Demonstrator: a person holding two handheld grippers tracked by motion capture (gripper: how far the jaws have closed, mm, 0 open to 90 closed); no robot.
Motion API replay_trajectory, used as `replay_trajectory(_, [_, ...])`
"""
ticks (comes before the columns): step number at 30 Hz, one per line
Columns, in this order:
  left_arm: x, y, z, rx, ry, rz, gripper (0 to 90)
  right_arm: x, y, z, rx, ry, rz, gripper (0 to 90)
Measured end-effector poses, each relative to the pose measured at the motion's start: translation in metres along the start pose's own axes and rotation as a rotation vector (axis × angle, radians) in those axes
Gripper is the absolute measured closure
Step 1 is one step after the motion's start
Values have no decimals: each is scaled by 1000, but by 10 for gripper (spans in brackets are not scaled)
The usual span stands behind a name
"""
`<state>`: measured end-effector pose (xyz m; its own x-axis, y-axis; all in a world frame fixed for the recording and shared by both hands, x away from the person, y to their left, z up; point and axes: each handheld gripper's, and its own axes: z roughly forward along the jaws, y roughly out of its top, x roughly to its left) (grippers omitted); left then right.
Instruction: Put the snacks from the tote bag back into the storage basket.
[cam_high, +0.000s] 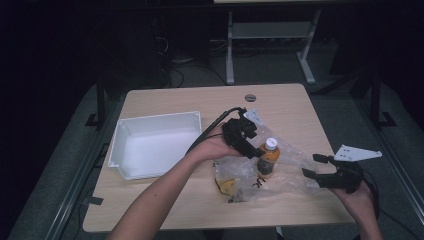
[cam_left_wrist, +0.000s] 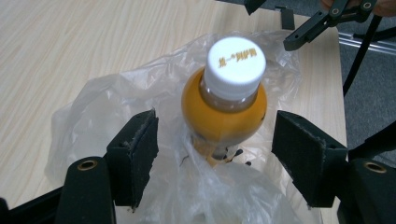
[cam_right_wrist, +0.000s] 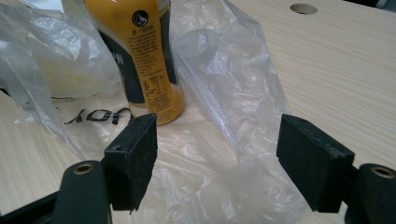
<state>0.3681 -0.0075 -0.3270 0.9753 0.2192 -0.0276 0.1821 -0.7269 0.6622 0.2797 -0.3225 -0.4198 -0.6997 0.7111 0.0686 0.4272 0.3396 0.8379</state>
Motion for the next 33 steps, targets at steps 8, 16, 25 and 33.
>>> replay_trajectory(8, [0, 9, 6, 13, -15, 19, 321, 0, 1, 1, -3, 6, -4, 286])
replay_trajectory(16, [0, 18, 10, 21, -14, 51, 333, 2, 2, 2, -4, 8, -7, 285])
replay_trajectory(25, [3, 21, 19, 44, -43, 59, 361, 0, 0, -1, -2, 0, -9, 285])
replay_trajectory(33, [5, 24, 24, 58, -77, 49, 397, -1, 0, -2, -2, 0, -10, 286])
